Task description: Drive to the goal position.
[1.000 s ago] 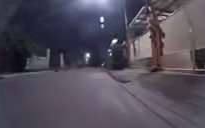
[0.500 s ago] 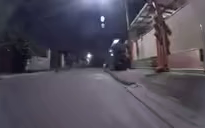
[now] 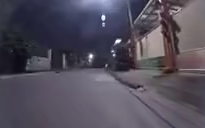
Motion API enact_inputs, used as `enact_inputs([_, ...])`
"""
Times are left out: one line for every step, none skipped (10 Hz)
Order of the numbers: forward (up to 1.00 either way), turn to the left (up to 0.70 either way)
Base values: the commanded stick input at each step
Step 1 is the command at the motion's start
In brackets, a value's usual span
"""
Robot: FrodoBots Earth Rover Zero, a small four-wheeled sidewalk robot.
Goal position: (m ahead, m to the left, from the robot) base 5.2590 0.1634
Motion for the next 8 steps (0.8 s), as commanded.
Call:
enact_inputs([0.70, -0.35])
enact_inputs([0.70, -0.35])
enact_inputs([0.70, -0.13])
enact_inputs([0.70, 0.00])
enact_inputs([0.70, 0.00])
enact_inputs([0.70, 0.00])
enact_inputs([0.70, 0.00])
enact_inputs([0.70, 0.00])
